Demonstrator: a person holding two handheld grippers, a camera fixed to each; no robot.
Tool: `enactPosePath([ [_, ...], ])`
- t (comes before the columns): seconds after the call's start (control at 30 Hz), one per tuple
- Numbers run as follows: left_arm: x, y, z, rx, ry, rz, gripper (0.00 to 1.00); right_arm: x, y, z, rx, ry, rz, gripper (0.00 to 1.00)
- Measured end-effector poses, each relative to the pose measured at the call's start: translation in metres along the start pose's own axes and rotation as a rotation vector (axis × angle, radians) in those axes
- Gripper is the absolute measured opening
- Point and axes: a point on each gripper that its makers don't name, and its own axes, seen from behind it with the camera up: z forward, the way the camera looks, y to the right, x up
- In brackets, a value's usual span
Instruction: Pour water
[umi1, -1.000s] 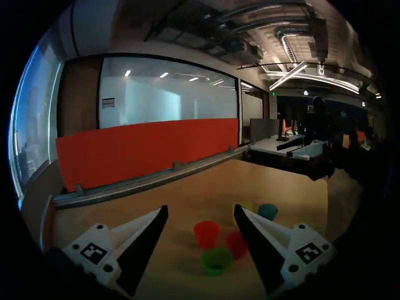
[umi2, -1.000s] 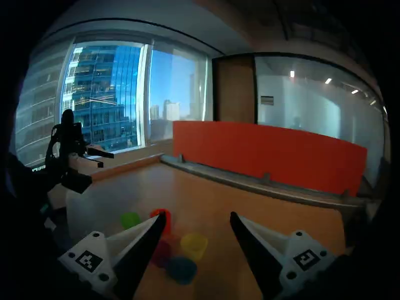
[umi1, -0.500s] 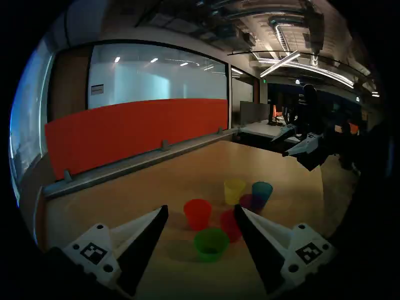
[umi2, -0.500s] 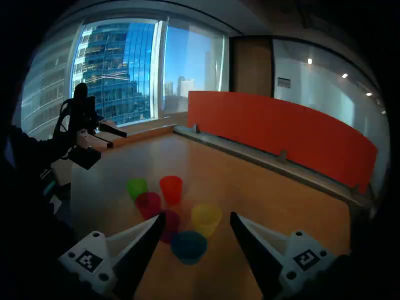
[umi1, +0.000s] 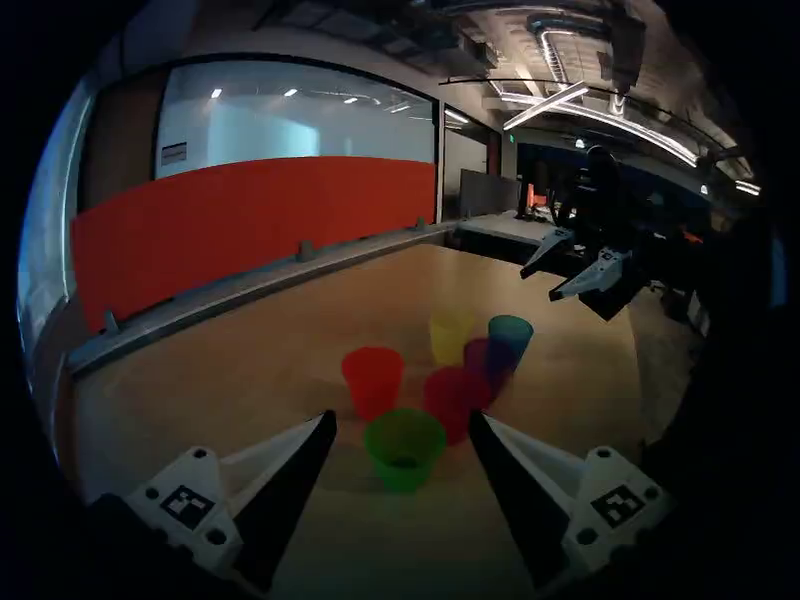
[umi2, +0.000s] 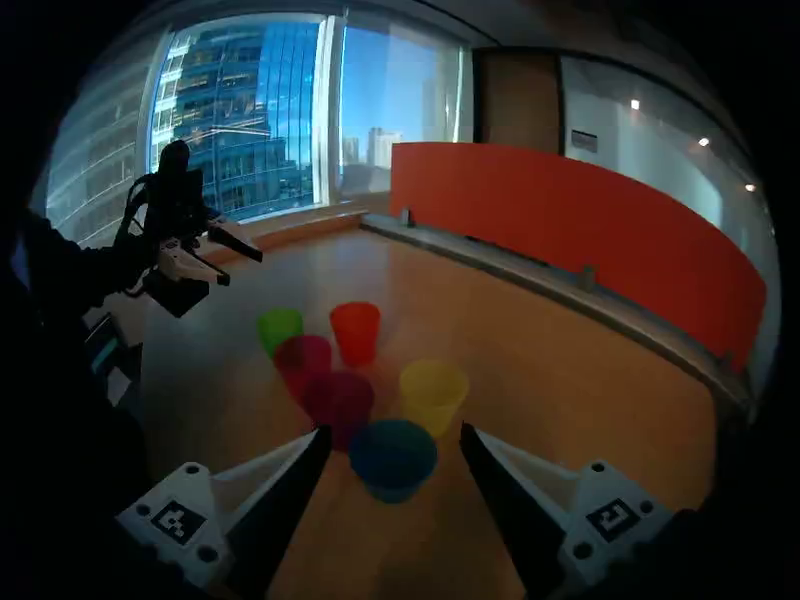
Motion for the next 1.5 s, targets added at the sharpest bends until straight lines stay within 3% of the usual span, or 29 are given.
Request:
enactPosePath([
  [0.3, -0.033, 0.004, 0.012, -0.026, -0.07, -0.003, 0.98, -0.045, -0.002, 0.016, 0.004, -0.091, -0.003, 1.0],
  [0.67, -0.069, 0.012, 0.025, -0.068, -0.153, 0.004, 0.98, -0.076, 0.0, 0.033, 0.013, -0.148, 0.026, 1.0],
  [0.97, -0.087, 0.014, 0.043, -0.082, -0.208, -0.017, 0.98, -0.083, -0.001, 0.05, 0.023, -0.168, 0.018, 1.0],
  [1.27, -0.094, 0.006, 0.063, -0.077, -0.227, -0.01, 0.98, -0.085, 0.0, 0.06, 0.03, -0.181, 0.007, 1.0],
  [1.5, -0.091, 0.01, 0.074, -0.103, -0.223, -0.004, 0.98, -0.085, -0.001, 0.068, 0.033, -0.185, 0.007, 1.0],
])
